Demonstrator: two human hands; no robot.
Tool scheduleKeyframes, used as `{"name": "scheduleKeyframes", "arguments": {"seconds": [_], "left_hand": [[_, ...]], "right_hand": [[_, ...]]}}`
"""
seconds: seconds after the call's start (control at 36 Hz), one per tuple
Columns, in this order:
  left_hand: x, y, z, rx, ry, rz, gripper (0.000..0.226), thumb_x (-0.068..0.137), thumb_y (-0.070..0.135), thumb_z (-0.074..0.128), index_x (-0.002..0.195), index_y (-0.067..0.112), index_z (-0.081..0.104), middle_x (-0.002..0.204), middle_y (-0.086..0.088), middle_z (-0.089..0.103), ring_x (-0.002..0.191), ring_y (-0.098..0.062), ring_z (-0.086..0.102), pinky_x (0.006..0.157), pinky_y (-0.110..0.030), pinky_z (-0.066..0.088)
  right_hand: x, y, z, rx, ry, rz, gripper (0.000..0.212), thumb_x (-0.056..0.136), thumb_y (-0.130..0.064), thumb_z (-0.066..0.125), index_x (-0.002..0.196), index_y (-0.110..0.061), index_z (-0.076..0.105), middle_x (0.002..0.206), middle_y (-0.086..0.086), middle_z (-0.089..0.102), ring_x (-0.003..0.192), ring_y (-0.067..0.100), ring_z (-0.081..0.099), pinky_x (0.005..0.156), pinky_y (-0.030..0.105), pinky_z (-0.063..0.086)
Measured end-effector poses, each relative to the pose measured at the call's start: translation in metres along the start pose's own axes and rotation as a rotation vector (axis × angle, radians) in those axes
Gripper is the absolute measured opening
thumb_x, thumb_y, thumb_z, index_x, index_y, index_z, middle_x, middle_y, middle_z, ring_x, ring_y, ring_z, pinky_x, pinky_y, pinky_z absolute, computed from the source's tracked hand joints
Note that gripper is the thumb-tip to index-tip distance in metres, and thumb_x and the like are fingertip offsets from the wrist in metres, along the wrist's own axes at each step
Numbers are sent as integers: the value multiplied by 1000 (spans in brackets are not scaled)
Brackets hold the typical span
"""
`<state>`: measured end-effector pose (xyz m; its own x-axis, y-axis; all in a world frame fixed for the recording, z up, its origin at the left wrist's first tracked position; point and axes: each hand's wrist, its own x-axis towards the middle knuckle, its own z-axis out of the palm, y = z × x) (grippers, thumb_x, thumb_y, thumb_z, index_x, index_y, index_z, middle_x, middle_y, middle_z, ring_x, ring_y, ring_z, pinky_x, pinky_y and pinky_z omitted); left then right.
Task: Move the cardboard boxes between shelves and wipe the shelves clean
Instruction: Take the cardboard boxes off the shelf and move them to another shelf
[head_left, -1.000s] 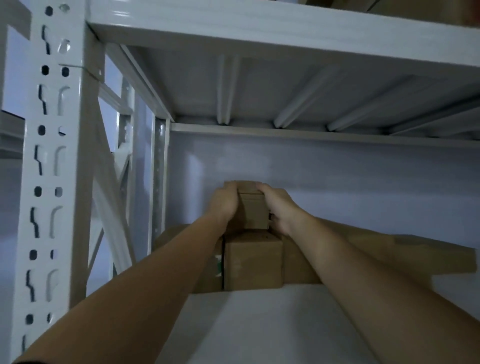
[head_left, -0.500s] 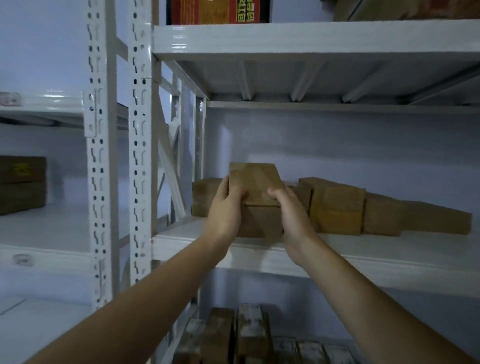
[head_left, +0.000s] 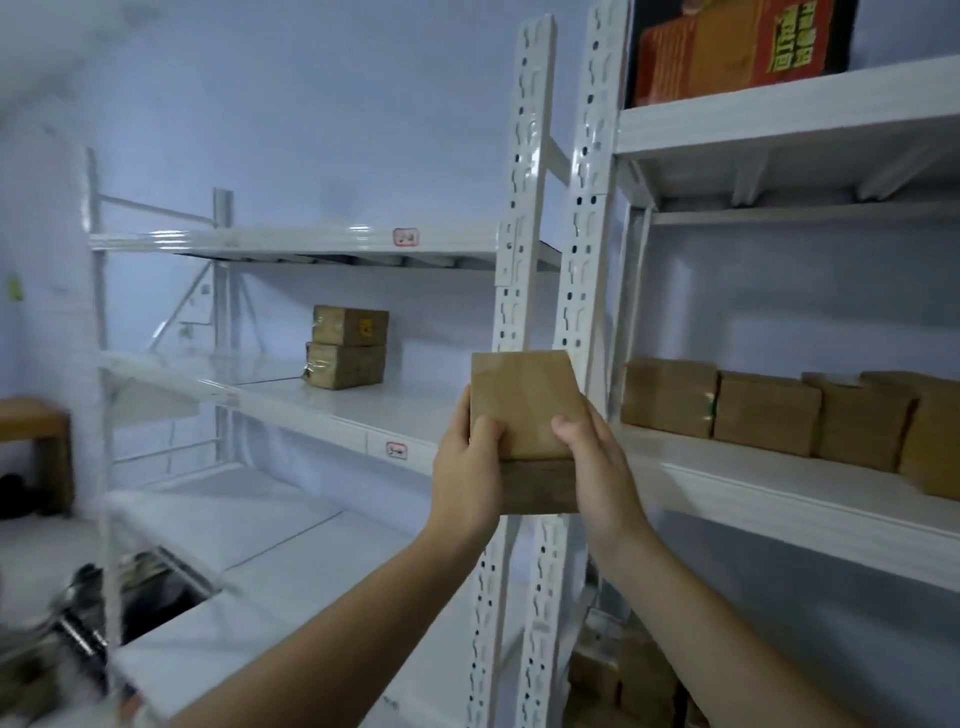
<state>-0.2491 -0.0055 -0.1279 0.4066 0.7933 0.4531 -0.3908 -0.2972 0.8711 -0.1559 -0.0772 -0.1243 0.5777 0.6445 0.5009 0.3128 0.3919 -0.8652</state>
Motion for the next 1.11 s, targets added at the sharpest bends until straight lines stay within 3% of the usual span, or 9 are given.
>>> {"name": "scheduleKeyframes", "arguments": {"seconds": [0.17, 0.36, 0.44, 0.5, 0.58, 0.69, 0.92, 1.03, 1.11], "left_hand": [[30, 5, -115, 90, 114, -33, 37, 101, 29, 42, 126, 44, 63, 101, 9, 71, 95, -16, 65, 77, -32, 51], [78, 5, -223, 155, 119, -41, 35, 100, 32, 39, 116, 45, 67, 101, 9, 72, 96, -15, 65, 72, -30, 47], [100, -2, -255, 149, 121, -66, 36, 101, 29, 38, 107, 45, 69, 94, 11, 73, 91, -14, 65, 71, -30, 48], [115, -9, -271, 129, 128, -85, 35, 101, 28, 38, 100, 43, 70, 88, 10, 72, 89, -15, 64, 72, -30, 49], [137, -21, -288, 111, 126, -101, 34, 101, 27, 37, 101, 37, 69, 85, 9, 70, 84, -13, 61, 67, -28, 46], [175, -40, -303, 128, 110, -99, 33, 101, 26, 37, 99, 35, 68, 85, 9, 68, 81, -12, 58, 66, -28, 43], [277, -80, -304, 115, 96, -121, 24, 99, 26, 39, 87, 26, 60, 86, 2, 61, 80, -17, 53, 71, -33, 41], [332, -98, -290, 76, 73, -177, 24, 100, 31, 44, 118, 25, 58, 104, 2, 63, 95, -15, 61, 74, -34, 48], [371, -108, -283, 81, 80, -219, 29, 100, 34, 47, 125, 21, 52, 107, 3, 57, 97, -15, 58, 75, -34, 48]], "right_hand": [[10, 17, 121, 27, -65, 56, 34, 81, -57, 51, 112, -56, 65, 117, -13, 69, 111, 12, 65, 100, 42, 51], [32, 38, 234, 3, -79, 105, 25, 99, -49, 46, 110, -45, 69, 111, -7, 71, 106, 15, 66, 95, 40, 53], [45, 48, 268, -17, -72, 139, 26, 95, -54, 47, 107, -47, 69, 110, -10, 71, 108, 15, 66, 98, 43, 53], [56, 54, 285, -14, -96, 145, 23, 102, -44, 46, 104, -43, 69, 105, -11, 73, 104, 9, 67, 93, 34, 53], [77, 65, 304, -58, -87, 135, 24, 107, -32, 41, 99, -36, 63, 98, -8, 69, 83, -19, 57, 75, 5, 42], [108, 83, 330, -74, -52, 208, 23, 103, -32, 42, 102, -37, 65, 103, -6, 70, 100, 11, 64, 79, 31, 49], [202, 127, 349, -88, 11, 223, 25, 103, -34, 41, 108, -28, 64, 104, -1, 68, 97, 16, 63, 69, 30, 44], [255, 145, 346, -124, 53, 258, 28, 102, -38, 42, 109, -23, 65, 106, 3, 69, 99, 21, 64, 72, 35, 48], [296, 160, 345, -132, 95, 289, 31, 98, -42, 44, 106, -21, 65, 108, 8, 69, 101, 26, 65, 92, 45, 52]]}}
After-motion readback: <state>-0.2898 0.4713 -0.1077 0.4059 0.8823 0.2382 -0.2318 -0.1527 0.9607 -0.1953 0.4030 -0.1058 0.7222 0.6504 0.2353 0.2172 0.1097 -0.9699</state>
